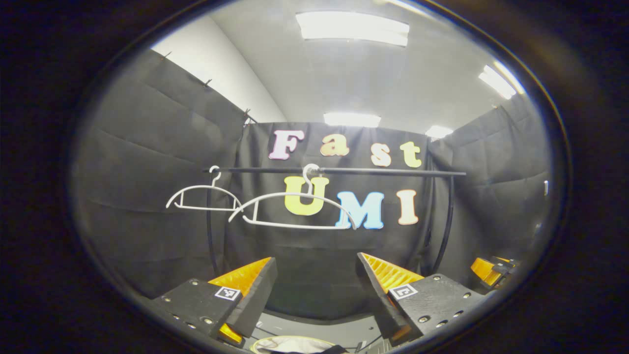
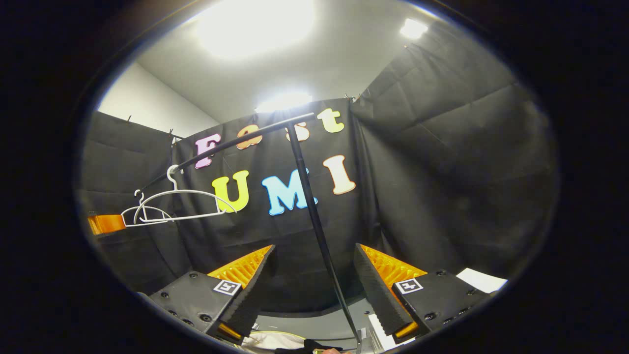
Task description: Grasp the clothes on the hanger with both hands and then place them into the laundry hamper below.
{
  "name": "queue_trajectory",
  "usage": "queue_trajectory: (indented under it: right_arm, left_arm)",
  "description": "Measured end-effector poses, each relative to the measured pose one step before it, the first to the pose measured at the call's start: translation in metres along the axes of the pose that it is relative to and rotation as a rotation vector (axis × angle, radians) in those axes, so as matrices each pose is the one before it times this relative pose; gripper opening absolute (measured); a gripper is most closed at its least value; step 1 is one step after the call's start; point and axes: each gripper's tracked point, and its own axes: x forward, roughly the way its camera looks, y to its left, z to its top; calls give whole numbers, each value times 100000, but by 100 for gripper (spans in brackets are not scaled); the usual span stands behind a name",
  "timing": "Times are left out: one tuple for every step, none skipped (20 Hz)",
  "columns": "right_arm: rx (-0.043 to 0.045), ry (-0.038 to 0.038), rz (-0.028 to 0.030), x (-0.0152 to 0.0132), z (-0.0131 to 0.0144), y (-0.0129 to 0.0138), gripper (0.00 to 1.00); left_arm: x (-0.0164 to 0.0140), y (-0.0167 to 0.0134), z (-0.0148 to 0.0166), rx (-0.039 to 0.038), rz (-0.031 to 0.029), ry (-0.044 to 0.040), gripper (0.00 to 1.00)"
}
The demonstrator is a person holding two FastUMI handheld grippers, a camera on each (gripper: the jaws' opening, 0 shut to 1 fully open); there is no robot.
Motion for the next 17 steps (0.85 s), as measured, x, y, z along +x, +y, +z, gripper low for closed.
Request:
queue_trajectory:
  right_arm:
    - [-244, -432, 52, -100, 328, 613, 98]
    - [-163, -95, 511, -174, 190, 415, 98]
    - [-159, 221, -287, -224, 106, 296, 98]
    - [-381, -283, -1076, -200, 129, -84, 98]
    - [-400, -334, -1607, -363, 165, -193, 98]
    - [-157, -30, -1461, -373, -34, -99, 98]
    - [-534, 153, -1222, -549, -234, -57, 98]
    - [-754, 590, -1893, -436, -310, -332, 98]
    - [-739, 103, -1668, -378, -360, -297, 98]
    - [-589, 348, -1850, -198, -325, -370, 98]
    - [-559, 705, -1469, -146, -360, -216, 98]
    - [-1215, 1213, -1488, 38, -576, -99, 98]
    - [-1841, 888, -1507, 73, -371, -63, 98]
    - [-1610, -12, -1295, 176, -76, 26, 98]
    - [-677, -16, -700, 102, 81, 337, 98]
    - [482, -24, 146, 236, 86, 751, 98]
    - [1175, 187, 639, 129, 58, 862, 98]
  left_arm:
    - [90, 257, 324, -205, -1554, -691, 94]
    - [-193, 343, 152, 248, -1465, -442, 94]
    - [-5, 450, 150, 679, -919, -385, 94]
    - [-136, 390, 67, 1180, -698, -616, 94]
    - [-91, 404, -4, 1456, -596, -923, 94]
    - [-176, 270, -120, 1428, -610, -654, 94]
    - [-183, 299, -271, 1045, -567, -119, 94]
    - [-214, 298, -461, 627, -251, 99, 94]
    - [-129, 310, -388, -20, -289, -277, 94]
    - [-78, 117, -497, -236, -593, 381, 94]
    - [-120, 195, -434, -196, -261, 702, 94]
    - [-136, 240, -435, -121, -265, 920, 94]
    - [6, 321, -352, -581, -348, 548, 94]
    - [129, 367, -374, -691, -467, 401, 94]
    - [109, 448, -405, -555, -509, 458, 94]
    - [215, 435, -565, -204, -281, 970, 94]
    - [271, 475, -447, 127, -12, 799, 94]
